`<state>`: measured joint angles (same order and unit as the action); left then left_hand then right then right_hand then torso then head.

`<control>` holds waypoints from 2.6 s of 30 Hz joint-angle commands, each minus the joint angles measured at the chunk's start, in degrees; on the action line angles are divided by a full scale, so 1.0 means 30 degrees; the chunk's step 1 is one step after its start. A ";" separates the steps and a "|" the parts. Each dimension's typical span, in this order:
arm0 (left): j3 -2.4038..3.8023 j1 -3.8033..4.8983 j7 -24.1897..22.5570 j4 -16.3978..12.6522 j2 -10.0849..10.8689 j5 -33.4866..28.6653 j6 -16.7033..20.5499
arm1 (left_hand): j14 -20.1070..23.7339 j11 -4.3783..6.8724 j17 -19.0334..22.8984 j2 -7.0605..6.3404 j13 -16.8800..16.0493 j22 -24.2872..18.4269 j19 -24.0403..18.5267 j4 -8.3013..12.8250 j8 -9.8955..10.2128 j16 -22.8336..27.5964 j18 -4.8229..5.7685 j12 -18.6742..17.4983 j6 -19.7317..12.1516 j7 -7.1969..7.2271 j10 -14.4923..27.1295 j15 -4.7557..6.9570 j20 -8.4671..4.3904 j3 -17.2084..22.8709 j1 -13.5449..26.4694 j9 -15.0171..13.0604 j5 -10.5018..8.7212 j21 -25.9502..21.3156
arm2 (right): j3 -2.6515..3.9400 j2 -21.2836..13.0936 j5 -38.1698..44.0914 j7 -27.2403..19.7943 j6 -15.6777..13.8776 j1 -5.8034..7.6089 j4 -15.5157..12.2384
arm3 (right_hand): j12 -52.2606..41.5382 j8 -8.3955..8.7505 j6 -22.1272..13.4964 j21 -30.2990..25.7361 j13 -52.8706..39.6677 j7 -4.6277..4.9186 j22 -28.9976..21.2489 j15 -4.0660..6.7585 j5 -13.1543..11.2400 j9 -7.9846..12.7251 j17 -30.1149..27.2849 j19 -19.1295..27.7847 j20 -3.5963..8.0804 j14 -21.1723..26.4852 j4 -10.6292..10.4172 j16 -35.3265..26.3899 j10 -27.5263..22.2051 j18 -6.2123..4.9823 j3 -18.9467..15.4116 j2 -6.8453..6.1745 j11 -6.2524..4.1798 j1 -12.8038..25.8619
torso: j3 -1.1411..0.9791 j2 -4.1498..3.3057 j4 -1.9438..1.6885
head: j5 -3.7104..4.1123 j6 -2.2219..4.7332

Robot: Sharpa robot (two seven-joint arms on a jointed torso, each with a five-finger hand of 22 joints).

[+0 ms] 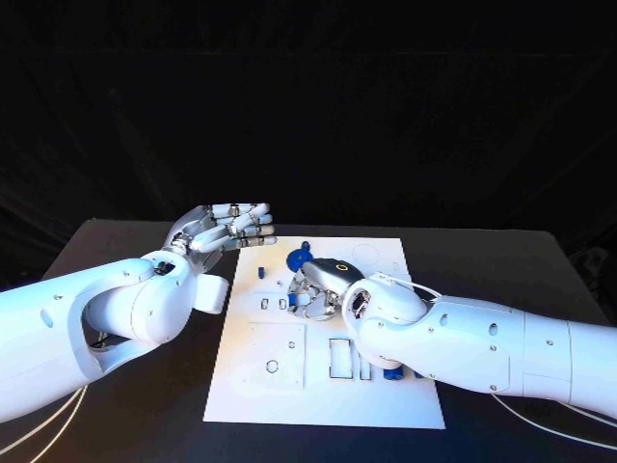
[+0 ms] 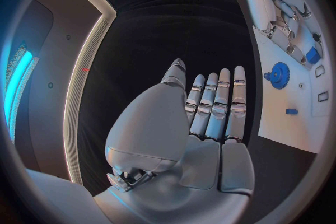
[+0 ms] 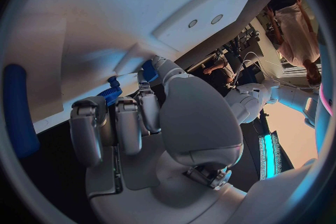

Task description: Assemble the parts on the task board

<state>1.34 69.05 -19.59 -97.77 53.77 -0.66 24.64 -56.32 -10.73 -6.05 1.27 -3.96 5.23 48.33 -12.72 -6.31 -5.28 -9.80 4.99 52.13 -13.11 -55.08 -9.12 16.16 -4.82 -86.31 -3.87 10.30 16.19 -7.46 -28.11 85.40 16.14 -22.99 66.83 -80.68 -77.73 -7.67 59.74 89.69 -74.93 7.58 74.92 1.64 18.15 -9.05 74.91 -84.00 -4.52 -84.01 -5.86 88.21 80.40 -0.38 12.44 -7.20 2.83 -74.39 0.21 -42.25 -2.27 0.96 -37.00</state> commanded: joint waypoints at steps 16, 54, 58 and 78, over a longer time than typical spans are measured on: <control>0.0012 0.0018 -0.0044 -0.0016 -0.0007 -0.0029 -0.0323 | 0.0037 -0.0124 -0.0031 -0.0003 0.0022 -0.0032 0.0079 0.0093 0.0098 0.0072 -0.0252 -0.0049 -0.0121 -0.0147 0.0033 -0.0021 -0.0015 0.0000 -0.0179 0.0017 -0.0088 -0.0086 | -0.0059 -0.0226 0.0097 -0.0304 -0.1414 -0.0072 -0.0327 | 0.0683 0.0730 -0.1543 -0.0153 -0.0222 0.0399 0.4858 -0.0495 -0.1331 0.0196 0.3632 -0.1806 -0.0489 -0.1639 -0.0765 -0.0239 -0.0892 0.0048 -0.2119 -0.0697 0.0402 0.0699 | -0.0003 -0.0001 0.0001 | -0.0002 0.0062; -0.0142 0.0836 1.6646 0.5424 -0.3725 1.7759 -0.9044 | -1.0720 0.3606 -2.6176 0.1094 -1.6366 1.6790 0.8996 -0.1270 -0.4474 -2.6886 0.1202 1.8013 0.3027 0.2961 -0.6511 0.4209 -0.4658 -0.3503 0.4262 -0.3511 -0.0033 1.8675 | 0.0259 -0.8596 -1.5721 -0.7407 -0.2523 0.3240 -0.4983 | 0.4904 -0.0037 -0.1091 -0.4933 0.4096 0.0162 0.1948 -0.0236 -0.0012 0.0270 -0.0494 0.1162 -0.0276 -0.0571 -0.1221 -0.3422 -0.3833 -0.1153 -0.2899 0.0437 0.0143 -0.0413 | -0.0135 0.1130 0.0408 | -0.0706 -0.0416; -0.0334 0.1142 1.7668 0.5915 -0.4431 1.8881 -0.9716 | -1.0880 0.3649 -2.6759 0.1125 -1.7783 1.8359 0.9411 -0.1312 -0.5102 -2.7335 0.1429 1.9295 0.2871 0.3049 -0.6766 0.4252 -0.4683 -0.3738 0.4778 -0.4249 -0.0083 1.9700 | 0.0259 -0.8763 -1.5652 -0.7264 -0.2553 0.3250 -0.4988 | 0.4980 -0.0073 -0.1104 -0.5000 0.4200 0.0153 0.1912 -0.0223 0.0160 0.0276 -0.0557 0.1155 -0.0259 -0.0576 -0.1240 -0.3496 -0.3852 -0.1159 -0.2981 0.0401 0.0132 -0.0375 | -0.0179 0.1146 0.0357 | -0.0717 -0.0513; -0.0806 0.1660 1.8818 0.7827 -0.6889 2.0196 -1.1099 | -1.1045 0.3707 -2.7376 0.1363 -1.9368 2.1021 1.0408 -0.1342 -0.5917 -2.7801 0.1860 2.0645 0.2393 0.3128 -0.7097 0.4304 -0.4738 -0.3947 0.5554 -0.5457 -0.0084 2.1274 | 0.0257 -0.8908 -1.5187 -0.6881 -0.2480 0.3270 -0.4946 | 0.5043 -0.0165 -0.1152 -0.5098 0.4349 0.0137 0.1872 -0.0197 0.0743 0.0295 -0.0585 0.1096 -0.0224 -0.0625 -0.1312 -0.3581 -0.3822 -0.1158 -0.3162 0.0406 0.0111 -0.0298 | -0.0140 0.1107 0.0397 | -0.0819 -0.0860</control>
<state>-1.06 73.93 35.74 -74.64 33.54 58.45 -6.16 -84.17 0.42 -74.94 5.49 -62.02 68.25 79.35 -16.75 -23.70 -88.49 -5.32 66.76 59.68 -3.90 -75.86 3.38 1.93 -16.45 -70.15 -20.19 10.30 79.88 -6.70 -54.90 39.21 -4.70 -31.37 76.62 -95.51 -62.86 -7.95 56.27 74.62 -61.97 8.16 74.92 0.74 20.09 -8.24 73.22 -80.92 -5.51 -84.13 -9.80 77.78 69.32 -3.50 3.24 -6.12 3.30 -75.93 -0.24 -38.94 -1.05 -1.53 -39.44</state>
